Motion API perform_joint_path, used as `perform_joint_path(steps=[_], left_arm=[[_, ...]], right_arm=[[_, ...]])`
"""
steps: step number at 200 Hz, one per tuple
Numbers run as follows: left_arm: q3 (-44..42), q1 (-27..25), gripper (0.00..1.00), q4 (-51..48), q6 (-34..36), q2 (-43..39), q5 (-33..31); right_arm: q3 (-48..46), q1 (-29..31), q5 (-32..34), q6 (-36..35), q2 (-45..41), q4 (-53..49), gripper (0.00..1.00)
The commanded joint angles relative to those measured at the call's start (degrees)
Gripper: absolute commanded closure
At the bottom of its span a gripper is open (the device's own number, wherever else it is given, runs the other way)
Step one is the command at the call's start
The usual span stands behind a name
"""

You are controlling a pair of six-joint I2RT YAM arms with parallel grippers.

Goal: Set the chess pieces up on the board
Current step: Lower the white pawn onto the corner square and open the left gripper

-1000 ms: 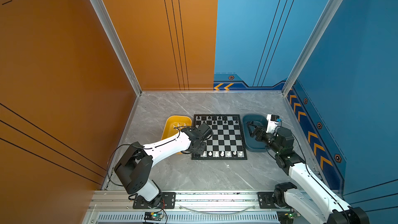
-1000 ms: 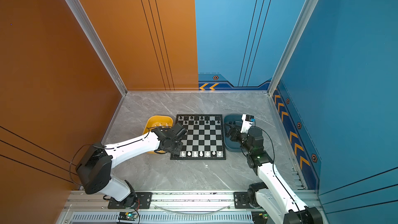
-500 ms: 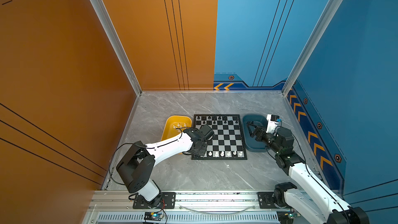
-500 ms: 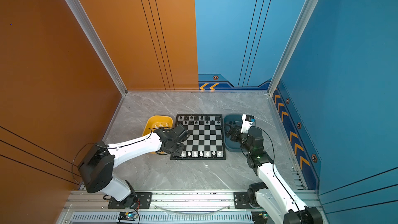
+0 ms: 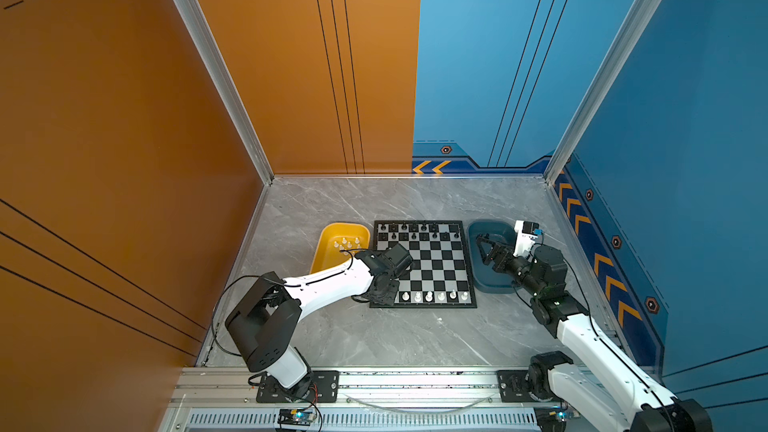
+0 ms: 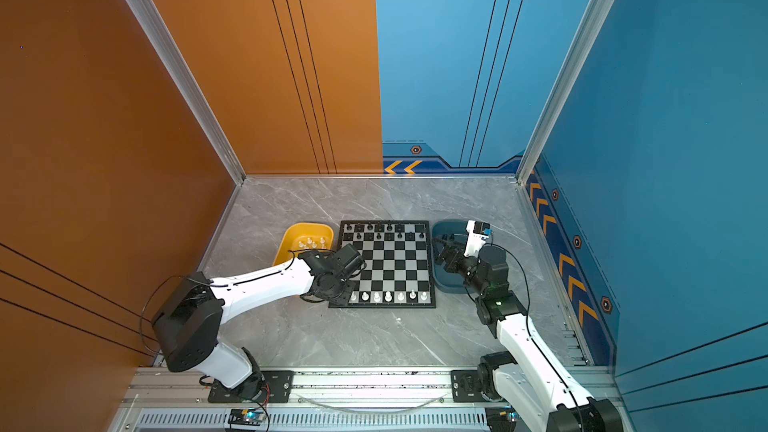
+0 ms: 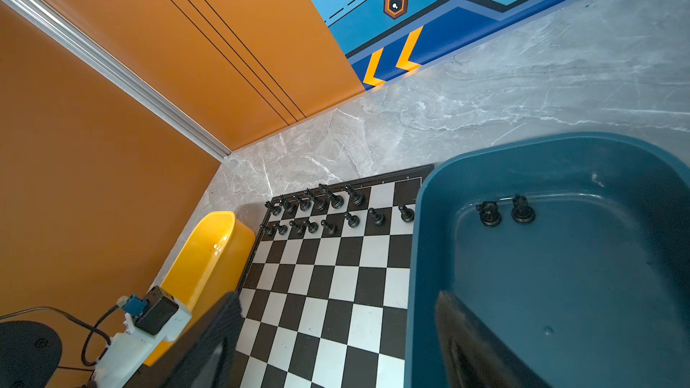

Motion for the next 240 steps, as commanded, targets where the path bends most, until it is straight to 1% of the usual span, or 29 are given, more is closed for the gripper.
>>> perform_joint_path(steps=[1, 43, 86, 123, 240], left_arm=[[-1.22, -0.72, 1.00, -1.22, -1.07, 1.42, 1.10], [-1.13, -0.98, 1.00, -1.20, -1.12, 1.35, 1.19], [-1.35, -1.03, 0.92, -1.17, -1.01, 0.74, 1.10], [-1.44, -1.09, 0.89, -1.20, -1.14, 0.28, 1.10], [-1.57, -1.39, 0.75, -1.28, -1.49, -0.89, 0.84]], right_arm=[[-0.57, 0.07, -0.87, 0.56, -0.05, 1.25, 0.16], [-0.65, 0.07, -0.81, 0.50, -0.43, 1.06, 0.16], [-0.83, 0.07, -0.74, 0.55, -0.66, 0.94, 0.16], [-1.01, 0.12, -0.51, 0.59, -1.10, 0.86, 0.16], [-1.36, 0.10, -0.34, 0.72, -1.81, 0.73, 0.16]])
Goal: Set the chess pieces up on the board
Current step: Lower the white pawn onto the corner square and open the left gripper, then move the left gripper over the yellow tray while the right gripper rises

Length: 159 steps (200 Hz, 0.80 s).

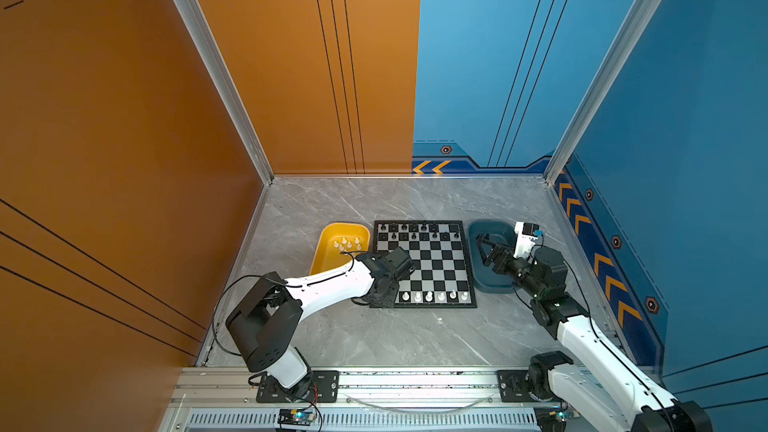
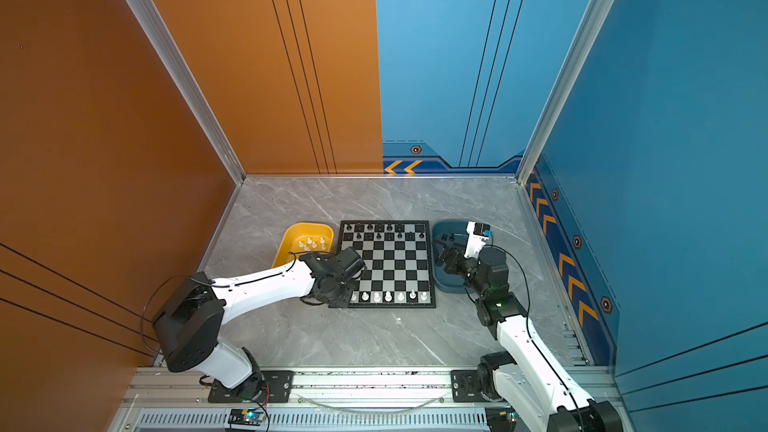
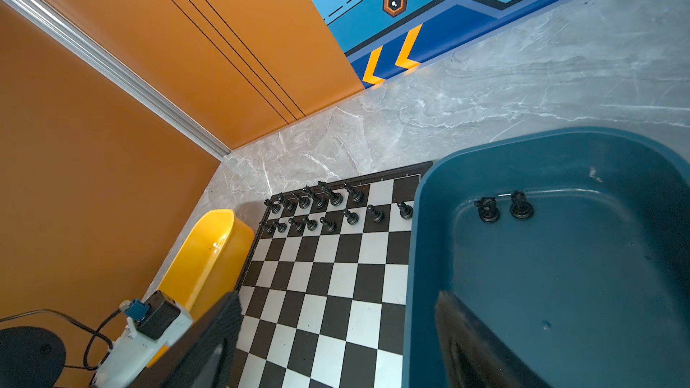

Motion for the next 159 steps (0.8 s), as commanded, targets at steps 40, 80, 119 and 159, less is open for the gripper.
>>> perform_joint_path(steps=[40, 80, 119, 159], left_arm=[[-0.70, -0.74, 0.71, -1.32, -0.63, -2.93, 0.29], [0.14, -0.08, 0.66, -3.94, 0.45, -8.71, -2.98], [1.13, 4.10, 0.61, -3.93, 3.01, -13.71, -5.10], [5.18, 11.38, 0.59, -1.14, 7.44, -14.12, -6.61]], right_arm=[[-0.49, 0.17, -0.33, 0.76, -1.51, 0.45, 0.16], [0.79, 0.16, 1.08, -0.03, -1.77, -2.87, 0.15], [3.25, 0.07, 4.30, -1.34, -0.27, -7.00, 0.16], [10.96, -0.04, 11.28, -4.03, 6.20, -18.04, 0.20]])
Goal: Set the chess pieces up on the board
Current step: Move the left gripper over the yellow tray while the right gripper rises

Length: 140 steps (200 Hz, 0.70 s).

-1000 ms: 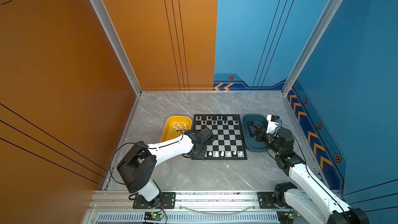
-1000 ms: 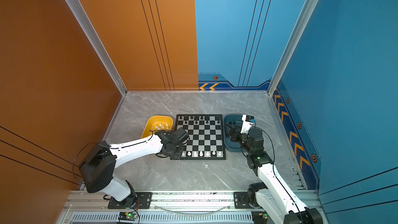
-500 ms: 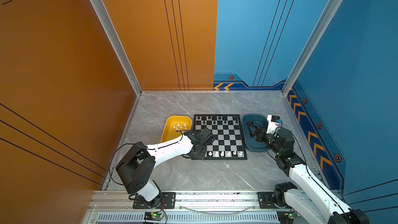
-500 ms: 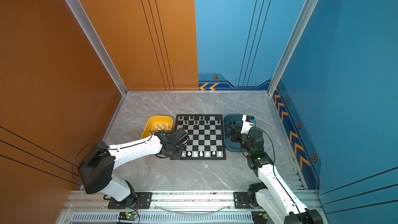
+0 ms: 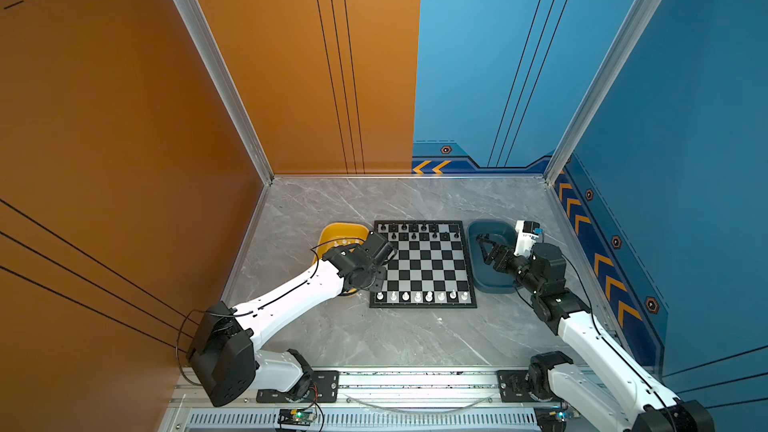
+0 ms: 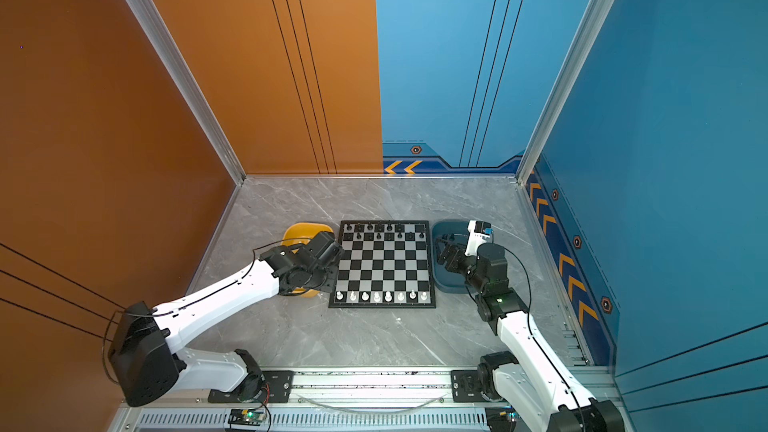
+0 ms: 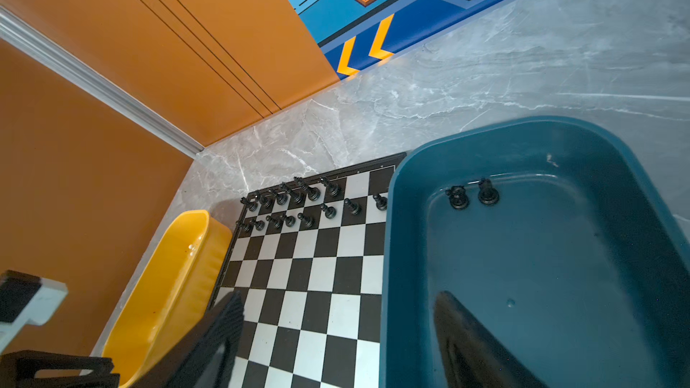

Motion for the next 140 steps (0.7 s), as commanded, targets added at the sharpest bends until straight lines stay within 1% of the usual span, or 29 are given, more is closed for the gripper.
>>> perform_joint_path(steps=[1, 40, 71, 119, 140], left_arm=[[3.04, 4.10, 0.59, 1.47, 4.01, -0.53, -2.36], [4.87, 12.07, 0.58, 7.36, 5.93, 0.16, 0.56], [5.24, 16.44, 0.56, 11.02, 6.29, 1.93, 1.61], [5.70, 18.55, 0.56, 12.54, 6.39, 6.51, 3.35], [6.39, 18.89, 0.57, 12.67, 6.44, 6.94, 4.17]], right_arm=[[6.46, -0.07, 6.92, -2.89, 4.38, -9.92, 0.20], [18.11, -0.55, 13.56, -6.49, 13.87, -22.36, 0.27], [23.95, -1.44, 16.99, -10.49, 20.36, -25.43, 0.29], [31.31, -4.04, 15.04, -12.78, 32.89, -28.60, 0.36], [34.99, -4.68, 13.52, -13.81, 38.59, -30.08, 0.41]])
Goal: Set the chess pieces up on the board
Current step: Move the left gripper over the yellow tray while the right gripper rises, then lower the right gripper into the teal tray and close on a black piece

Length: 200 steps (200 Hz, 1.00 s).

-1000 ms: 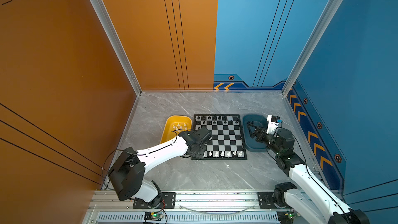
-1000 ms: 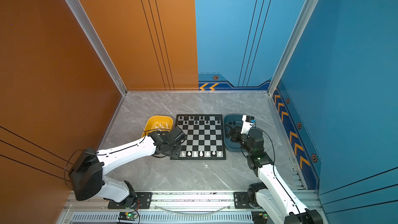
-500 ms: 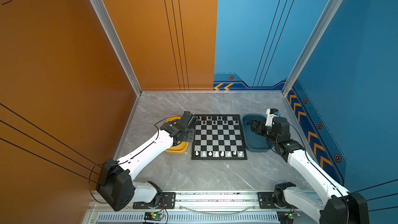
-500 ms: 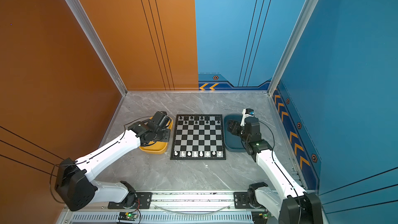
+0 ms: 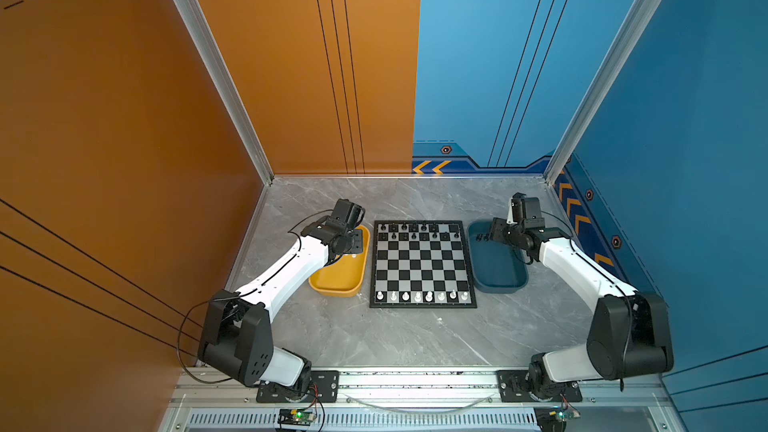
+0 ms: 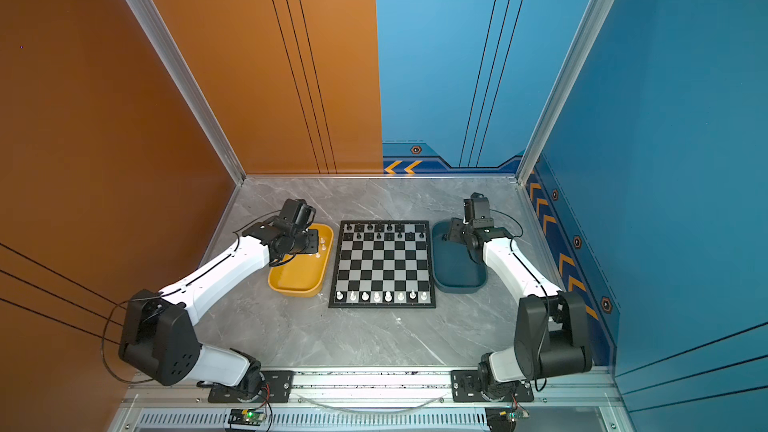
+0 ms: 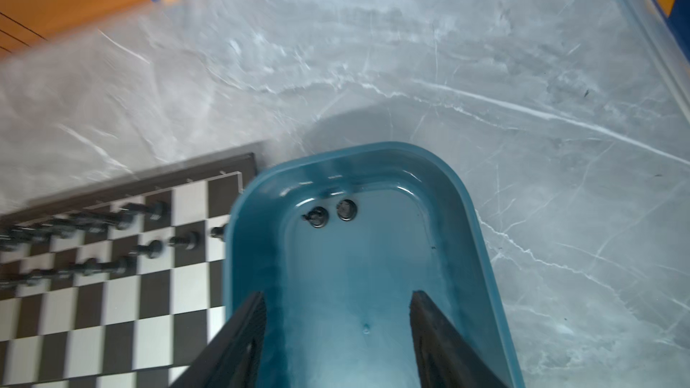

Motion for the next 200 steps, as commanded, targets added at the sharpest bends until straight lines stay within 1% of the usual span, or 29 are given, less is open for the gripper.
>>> perform_joint_path(steps=[1, 33, 75, 156, 200], left_arm=[[2.38, 0.63, 0.57, 0.92, 0.86, 0.47, 2.04], [2.25, 0.99, 0.56, 1.21, 0.84, 0.69, 1.44], [2.36, 1.04, 0.57, 1.29, 0.18, 1.24, 2.04], [2.68, 0.73, 0.57, 1.29, -0.08, 2.40, 2.74], [2.95, 0.55, 0.57, 1.29, -0.08, 2.56, 2.84]], right_arm=[[4.36, -0.77, -0.36, -2.55, 4.96, -4.35, 0.41], [8.07, -1.27, -0.26, -3.27, 11.31, -4.55, 0.46], [11.17, -1.80, -0.27, -3.57, 16.35, -4.36, 0.50], [13.79, -2.20, -1.83, -3.58, 21.42, -3.49, 0.55], [14.26, -2.30, -2.75, -3.51, 22.65, -3.41, 0.61]])
